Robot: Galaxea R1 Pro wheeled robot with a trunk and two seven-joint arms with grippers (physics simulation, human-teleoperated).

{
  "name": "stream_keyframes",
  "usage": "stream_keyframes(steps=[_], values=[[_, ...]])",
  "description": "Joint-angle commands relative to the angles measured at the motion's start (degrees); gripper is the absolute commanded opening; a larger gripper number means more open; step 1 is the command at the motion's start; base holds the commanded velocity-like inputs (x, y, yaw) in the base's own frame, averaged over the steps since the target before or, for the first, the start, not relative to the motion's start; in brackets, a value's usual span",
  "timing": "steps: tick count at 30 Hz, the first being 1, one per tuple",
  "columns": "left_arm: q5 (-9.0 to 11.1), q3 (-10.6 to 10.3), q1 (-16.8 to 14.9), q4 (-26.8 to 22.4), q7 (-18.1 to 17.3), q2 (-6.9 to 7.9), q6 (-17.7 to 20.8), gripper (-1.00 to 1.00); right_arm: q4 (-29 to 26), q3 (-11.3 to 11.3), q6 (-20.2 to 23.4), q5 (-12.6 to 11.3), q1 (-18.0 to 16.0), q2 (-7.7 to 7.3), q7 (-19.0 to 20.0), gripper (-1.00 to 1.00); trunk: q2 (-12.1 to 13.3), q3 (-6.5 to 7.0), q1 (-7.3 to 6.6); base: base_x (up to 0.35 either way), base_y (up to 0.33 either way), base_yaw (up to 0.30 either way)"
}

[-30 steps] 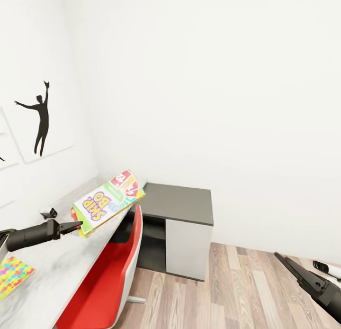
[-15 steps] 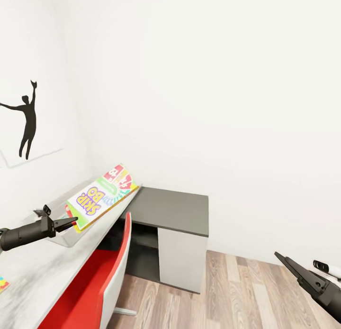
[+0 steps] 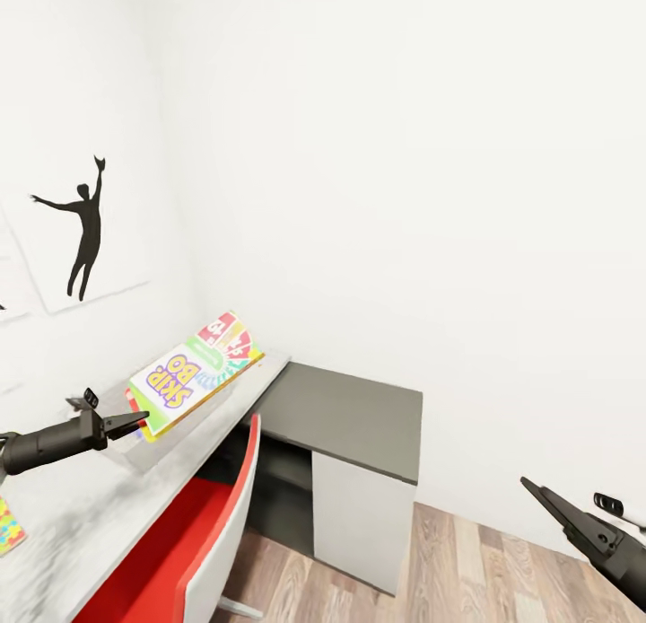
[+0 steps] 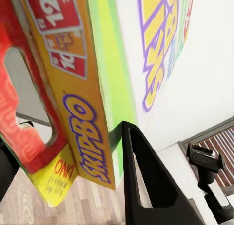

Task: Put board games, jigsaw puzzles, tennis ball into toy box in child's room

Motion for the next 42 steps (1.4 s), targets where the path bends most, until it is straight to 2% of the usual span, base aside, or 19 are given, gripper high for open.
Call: stream_keyframes(steps=[1,10,32,42], values=[[0.0,0.0,0.0,0.0,-0.2,-0.01,0.6,-1.00,0.0,0.0,0.4,-0.4,0.0,0.01,-0.1,1.00,0.0,0.01,0.05,0.314,0.070,0.206],[0.0,0.0,0.0,0.0,-0.2,-0.02,0.5,-1.00,0.1,0.0,0.5,-0.4,0.0,0.01,0.0,1.00,0.0,0.05,0.05,0.315,0.081,0.056],[0.0,0.0,0.0,0.0,-0.2,-0.02,0.2,-1.00,0.1,0.0,0.5,-0.4,0.0,0.01,0.0,1.00,0.0,0.16,0.05,0.319,-0.007,0.001],[0.1,0.0,0.0,0.0,-0.2,-0.02,0.0,-1.00,0.1,0.0,0.4,-0.3,0.0,0.05,-0.1,1.00,0.0,0.16,0.05,0.185,0.004,0.000]])
